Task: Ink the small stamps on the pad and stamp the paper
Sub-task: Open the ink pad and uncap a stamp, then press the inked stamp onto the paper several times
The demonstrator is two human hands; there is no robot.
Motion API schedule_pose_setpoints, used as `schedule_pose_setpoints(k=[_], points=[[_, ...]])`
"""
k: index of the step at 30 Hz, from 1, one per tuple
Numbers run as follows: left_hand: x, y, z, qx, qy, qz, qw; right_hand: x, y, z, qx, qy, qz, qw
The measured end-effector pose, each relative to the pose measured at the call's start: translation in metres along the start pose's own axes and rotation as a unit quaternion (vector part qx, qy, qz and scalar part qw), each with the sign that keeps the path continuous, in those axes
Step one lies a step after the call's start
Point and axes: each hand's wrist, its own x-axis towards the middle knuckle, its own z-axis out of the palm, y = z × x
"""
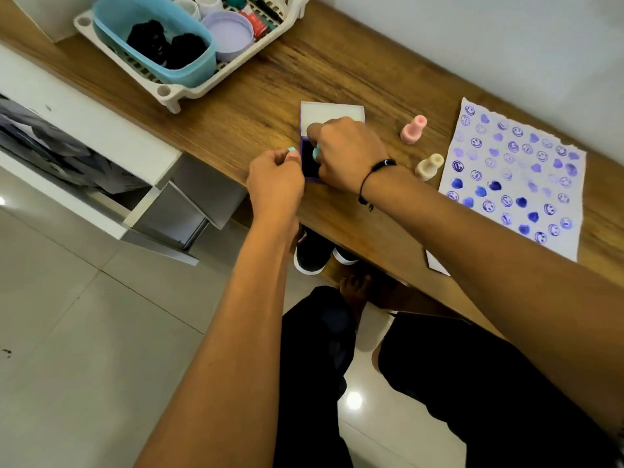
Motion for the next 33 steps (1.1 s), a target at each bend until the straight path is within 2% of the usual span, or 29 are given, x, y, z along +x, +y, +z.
schedule_pose_setpoints(k=[4, 7, 10, 15, 19, 30, 33], points=[[-0.005, 0.001, -0.001, -0.007, 0.009, 0.002, 1.0, -0.009, 0.013, -0.001, 0.087, 0.033, 0.029, 0.995], [-0.014, 0.003, 0.006, -0.003, 0.011, 0.046, 0.999, -0.039, 0.033, -0.013, 0.208, 0.141, 0.086, 0.964], [-0.033, 0.008, 0.025, -0.023, -0.063, 0.072, 0.995, -0.089, 0.06, -0.028, 0.265, 0.184, 0.156, 0.933], [-0.074, 0.004, 0.083, 0.008, -0.24, 0.095, 0.966, -0.175, 0.111, -0.032, 0.233, 0.165, 0.263, 0.922], [-0.102, -0.007, 0.128, 0.038, -0.332, 0.088, 0.938, -0.219, 0.139, -0.02, 0.21, 0.151, 0.315, 0.913], [-0.115, -0.049, 0.172, 0.123, -0.397, 0.057, 0.908, -0.248, 0.159, 0.01, 0.151, 0.128, 0.343, 0.918], [-0.114, -0.054, 0.174, 0.137, -0.392, 0.068, 0.907, -0.25, 0.164, 0.013, 0.139, 0.13, 0.339, 0.921]])
